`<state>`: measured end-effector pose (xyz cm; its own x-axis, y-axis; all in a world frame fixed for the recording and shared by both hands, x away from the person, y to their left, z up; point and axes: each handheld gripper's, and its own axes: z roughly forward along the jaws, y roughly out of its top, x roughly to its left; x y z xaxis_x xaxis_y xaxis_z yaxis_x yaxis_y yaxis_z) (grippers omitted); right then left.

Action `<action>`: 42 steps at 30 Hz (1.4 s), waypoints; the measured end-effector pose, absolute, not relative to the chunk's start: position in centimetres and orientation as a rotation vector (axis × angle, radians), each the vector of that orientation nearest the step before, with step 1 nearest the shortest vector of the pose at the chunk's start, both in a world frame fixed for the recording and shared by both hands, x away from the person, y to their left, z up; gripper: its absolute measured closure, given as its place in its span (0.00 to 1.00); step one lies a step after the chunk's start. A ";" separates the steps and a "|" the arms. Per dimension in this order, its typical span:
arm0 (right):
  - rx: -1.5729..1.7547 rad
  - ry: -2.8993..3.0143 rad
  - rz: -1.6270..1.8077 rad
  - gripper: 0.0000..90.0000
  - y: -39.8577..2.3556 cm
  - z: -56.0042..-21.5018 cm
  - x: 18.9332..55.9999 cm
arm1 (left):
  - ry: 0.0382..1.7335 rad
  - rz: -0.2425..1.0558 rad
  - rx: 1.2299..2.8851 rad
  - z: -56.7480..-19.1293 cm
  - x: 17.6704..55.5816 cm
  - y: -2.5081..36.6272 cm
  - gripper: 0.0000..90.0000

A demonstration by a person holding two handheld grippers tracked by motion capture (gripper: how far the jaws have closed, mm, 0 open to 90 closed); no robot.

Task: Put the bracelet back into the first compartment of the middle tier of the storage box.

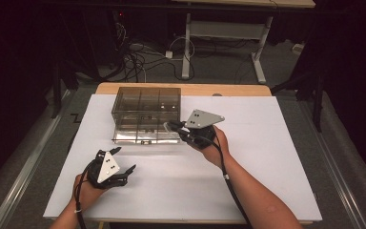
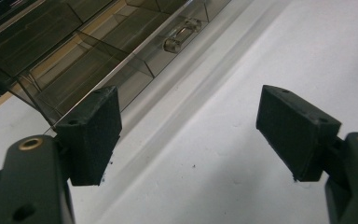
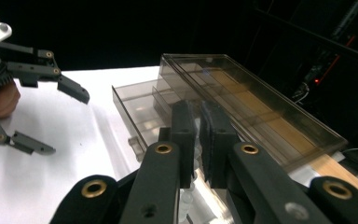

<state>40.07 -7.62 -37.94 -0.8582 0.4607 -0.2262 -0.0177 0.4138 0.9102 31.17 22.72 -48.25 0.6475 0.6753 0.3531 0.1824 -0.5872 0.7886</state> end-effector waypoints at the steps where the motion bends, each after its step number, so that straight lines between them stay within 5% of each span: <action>1: 0.378 2.229 1.445 0.95 -7.3 -38.0 40.2 | 0.667 0.843 2.117 -48.2 31.2 22.8 0.24; 42: 0.309 2.337 1.441 0.95 4.7 -39.3 42.8 | 0.678 0.834 2.085 -48.1 31.1 23.7 0.25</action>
<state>42.81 4.69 -39.33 -0.9051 0.3751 -0.2001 -0.0102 0.4512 0.8923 31.08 23.67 -48.06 0.6430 0.6908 0.3308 0.1826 -0.5577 0.8097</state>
